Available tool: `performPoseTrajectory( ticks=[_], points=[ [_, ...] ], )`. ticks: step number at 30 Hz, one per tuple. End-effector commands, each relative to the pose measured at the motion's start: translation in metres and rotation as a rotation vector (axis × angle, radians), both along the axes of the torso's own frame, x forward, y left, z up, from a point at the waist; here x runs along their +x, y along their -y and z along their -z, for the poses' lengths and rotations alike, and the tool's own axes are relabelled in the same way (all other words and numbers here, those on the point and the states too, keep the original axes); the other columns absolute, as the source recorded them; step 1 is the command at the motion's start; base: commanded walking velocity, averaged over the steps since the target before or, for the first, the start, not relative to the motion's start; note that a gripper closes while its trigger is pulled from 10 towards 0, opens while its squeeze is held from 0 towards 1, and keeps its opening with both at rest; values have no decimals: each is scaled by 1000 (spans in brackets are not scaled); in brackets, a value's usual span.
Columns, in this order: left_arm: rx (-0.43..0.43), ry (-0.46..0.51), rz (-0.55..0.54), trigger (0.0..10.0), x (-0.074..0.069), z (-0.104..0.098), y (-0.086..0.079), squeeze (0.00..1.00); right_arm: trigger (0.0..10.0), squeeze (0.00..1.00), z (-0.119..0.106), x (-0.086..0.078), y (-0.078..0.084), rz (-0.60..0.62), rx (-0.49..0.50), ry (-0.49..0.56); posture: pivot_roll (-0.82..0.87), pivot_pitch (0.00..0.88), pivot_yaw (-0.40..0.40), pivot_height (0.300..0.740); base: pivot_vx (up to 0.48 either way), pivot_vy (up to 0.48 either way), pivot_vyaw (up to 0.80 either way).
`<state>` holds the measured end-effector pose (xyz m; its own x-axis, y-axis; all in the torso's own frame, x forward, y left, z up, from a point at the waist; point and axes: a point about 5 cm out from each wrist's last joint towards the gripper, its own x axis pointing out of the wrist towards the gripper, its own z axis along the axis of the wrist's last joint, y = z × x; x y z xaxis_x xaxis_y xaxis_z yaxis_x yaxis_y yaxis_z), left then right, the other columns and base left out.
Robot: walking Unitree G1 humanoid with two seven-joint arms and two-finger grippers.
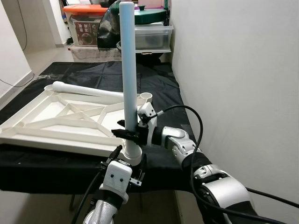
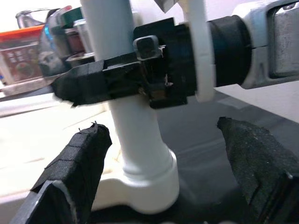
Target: Building children table
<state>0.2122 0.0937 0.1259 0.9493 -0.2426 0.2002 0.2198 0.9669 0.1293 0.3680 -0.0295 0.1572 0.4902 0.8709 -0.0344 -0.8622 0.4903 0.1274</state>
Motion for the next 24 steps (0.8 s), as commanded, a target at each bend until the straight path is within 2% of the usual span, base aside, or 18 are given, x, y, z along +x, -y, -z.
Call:
performPoseTrajectory(
  ticks=[1, 2, 5, 6, 7, 9, 12, 13, 14, 15, 16, 18, 21, 22, 23, 24],
  points=[
    [5, -9, 0, 10000, 0, 1, 1, 0, 0, 0, 5, 8, 12, 195, 73, -84, 91, 0, -32, 740, 0, 0, 0],
    [5, -9, 0, 10000, 0, 1, 1, 0, 0, 0, 5, 8, 12, 195, 73, -84, 91, 0, -32, 740, 0, 0, 0],
    [4, -10, -2, 10000, 0, 2, 1, 0, 0, 0, 13, 15, 23, 466, 43, -113, 91, 0, -32, 740, 0, 0, 0],
    [4, -10, -2, 10000, 0, 2, 1, 0, 0, 0, 13, 15, 23, 466, 43, -113, 91, 0, -32, 740, 0, 0, 0],
    [3, -10, -2, 10000, 0, 2, 1, 0, 0, 0, 16, 19, 36, 644, 13, -112, 90, 0, -32, 740, 0, 0, 0],
    [3, -10, -2, 10000, 0, 2, 1, 0, 0, 0, 20, 21, 50, 829, -18, -105, 90, 0, -32, 740, 0, 0, 0],
    [3, -10, -2, 10000, 0, 2, 1, 0, 0, 0, 20, 21, 52, 868, -25, -103, 90, 0, -32, 740, 0, 0, 0],
    [3, -11, -2, 10000, 1, 2, 1, 0, 0, 0, 25, 20, 63, 1026, -35, -120, 90, 0, -32, 740, 0, 0, 0],
    [3, -11, -2, 10000, 1, 2, 1, 0, 0, 0, 25, 20, 63, 1026, -35, -120, 90, 0, -32, 740, 0, 0, 0],
    [3, -12, -2, 10000, 1, 2, 0, 0, 0, 0, 29, 17, 70, 1149, -45, -134, 90, 0, -32, 740, 0, 0, 0],
    [3, -12, -2, 10000, 1, 2, 0, 0, 0, 0, 29, 17, 70, 1149, -45, -134, 90, 0, -32, 740, 0, 0, 0],
    [5, -14, -3, 10000, 0, 2, 0, 0, 0, 0, 40, 10, 74, 1303, -44, -207, 91, 0, -31, 740, 0, 0, 0],
    [6, -14, -3, 10000, 0, 2, -1, 0, 0, 0, 42, 8, 66, 1314, -42, -227, 91, 0, -31, 740, 0, 0, 0],
    [6, -14, -3, 10000, 0, 2, -1, 0, 10000, 0, 41, 8, 62, 1291, -42, -217, 91, 0, -31, 740, 0, 0, 0],
    [6, -15, -3, 10000, 0, 2, -1, 0, 10000, 47, 38, 8, 57, 1253, -19, -206, 91, 0, -31, 740, 0, 0, 0],
    [6, -15, -3, 10000, 0, 2, -1, 0, 10000, 47, 38, 8, 57, 1253, -19, -206, 91, 0, -31, 740, 0, 0, 0]
  ],
)
